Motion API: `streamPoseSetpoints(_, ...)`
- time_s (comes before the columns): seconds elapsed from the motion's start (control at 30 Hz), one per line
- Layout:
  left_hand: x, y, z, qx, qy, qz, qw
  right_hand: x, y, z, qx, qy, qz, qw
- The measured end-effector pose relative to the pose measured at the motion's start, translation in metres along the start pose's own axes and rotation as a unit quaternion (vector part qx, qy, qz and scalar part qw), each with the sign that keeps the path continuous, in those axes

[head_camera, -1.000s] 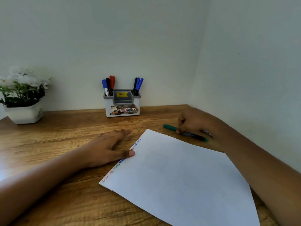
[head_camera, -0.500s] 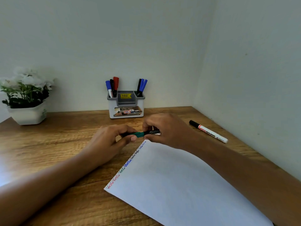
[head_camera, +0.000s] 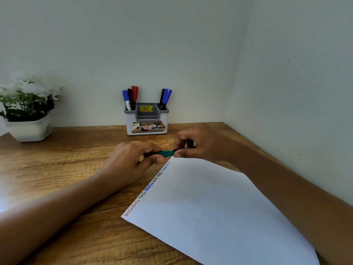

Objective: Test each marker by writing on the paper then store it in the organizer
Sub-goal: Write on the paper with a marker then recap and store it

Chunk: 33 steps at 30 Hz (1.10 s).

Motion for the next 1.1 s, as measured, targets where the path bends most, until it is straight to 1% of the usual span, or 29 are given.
streamPoseSetpoints(0.07, 0.001, 0.003, 0.001, 0.022, 0.004, -0.008, 1.000, -0.003, 0.000, 0.004, 0.011, -0.007, -0.032, 0.999)
streamPoseSetpoints(0.2, 0.000, 0.007, 0.000, 0.043, 0.012, -0.023, 0.999, -0.008, -0.001, 0.008, 0.043, -0.024, -0.049, 0.998)
streamPoseSetpoints(0.3, 0.001, 0.007, 0.002, 0.064, -0.009, -0.041, 0.997, -0.006, 0.006, 0.008, 0.050, -0.054, -0.080, 0.994)
streamPoseSetpoints(0.33, -0.001, 0.001, 0.004, 0.051, -0.012, -0.038, 0.998, -0.011, 0.015, 0.014, 0.066, -0.054, -0.077, 0.993)
streamPoseSetpoints(0.37, -0.007, -0.010, 0.006, 0.020, -0.002, -0.029, 0.999, -0.020, 0.026, 0.023, 0.085, -0.046, -0.085, 0.992)
streamPoseSetpoints(0.43, -0.024, -0.037, 0.010, -0.057, 0.046, -0.007, 0.997, -0.045, 0.049, 0.047, 0.114, 0.003, -0.170, 0.979)
streamPoseSetpoints(0.47, -0.030, -0.046, 0.012, -0.083, 0.068, -0.001, 0.994, -0.055, 0.057, 0.056, 0.115, 0.037, -0.210, 0.970)
streamPoseSetpoints(0.5, -0.032, -0.051, 0.012, -0.098, 0.076, 0.002, 0.992, -0.060, 0.061, 0.059, 0.104, 0.063, -0.239, 0.963)
streamPoseSetpoints(0.53, -0.030, -0.051, 0.010, -0.100, 0.069, 0.004, 0.993, -0.059, 0.059, 0.058, 0.086, 0.071, -0.257, 0.960)
streamPoseSetpoints(0.6, -0.020, -0.042, 0.006, -0.076, 0.028, 0.012, 0.997, -0.047, 0.050, 0.045, 0.061, 0.046, -0.281, 0.957)
streamPoseSetpoints(0.67, -0.011, -0.031, 0.006, -0.031, -0.026, 0.021, 0.999, -0.030, 0.044, 0.034, 0.053, 0.018, -0.303, 0.951)
streamPoseSetpoints(0.73, -0.008, -0.020, 0.007, 0.017, -0.074, 0.033, 0.997, -0.020, 0.041, 0.026, 0.043, 0.011, -0.340, 0.939)
streamPoseSetpoints(0.8, -0.003, -0.015, 0.006, 0.042, -0.118, 0.047, 0.991, -0.014, 0.036, 0.021, 0.016, 0.036, -0.429, 0.902)
streamPoseSetpoints(0.9, 0.003, -0.016, 0.005, 0.056, -0.163, 0.050, 0.984, -0.008, 0.031, 0.013, -0.015, 0.098, -0.577, 0.811)
streamPoseSetpoints(0.93, 0.004, -0.016, 0.005, 0.063, -0.174, 0.047, 0.982, -0.005, 0.031, 0.011, -0.018, 0.116, -0.605, 0.788)
streamPoseSetpoints(0.97, 0.006, -0.015, 0.005, 0.073, -0.185, 0.041, 0.979, 0.000, 0.031, 0.008, -0.016, 0.130, -0.619, 0.774)
streamPoseSetpoints(1.0, 0.007, -0.013, 0.006, 0.083, -0.196, 0.031, 0.977, 0.005, 0.031, 0.006, -0.009, 0.140, -0.616, 0.775)
streamPoseSetpoints(1.03, 0.009, -0.012, 0.006, 0.092, -0.207, 0.022, 0.974, 0.010, 0.030, 0.004, 0.004, 0.146, -0.598, 0.788)
streamPoseSetpoints(1.1, 0.012, -0.012, 0.006, 0.100, -0.233, 0.007, 0.967, 0.021, 0.027, -0.003, 0.038, 0.154, -0.539, 0.827)
Point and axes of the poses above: each hand's wrist, its own z-axis away from the middle knuckle, its own x-axis out of the palm, y = z × x, the point moved 4 cm from there along -z, towards the middle knuckle, and after that the axes turned 12 degrees about -y, right-handed, at the moved point
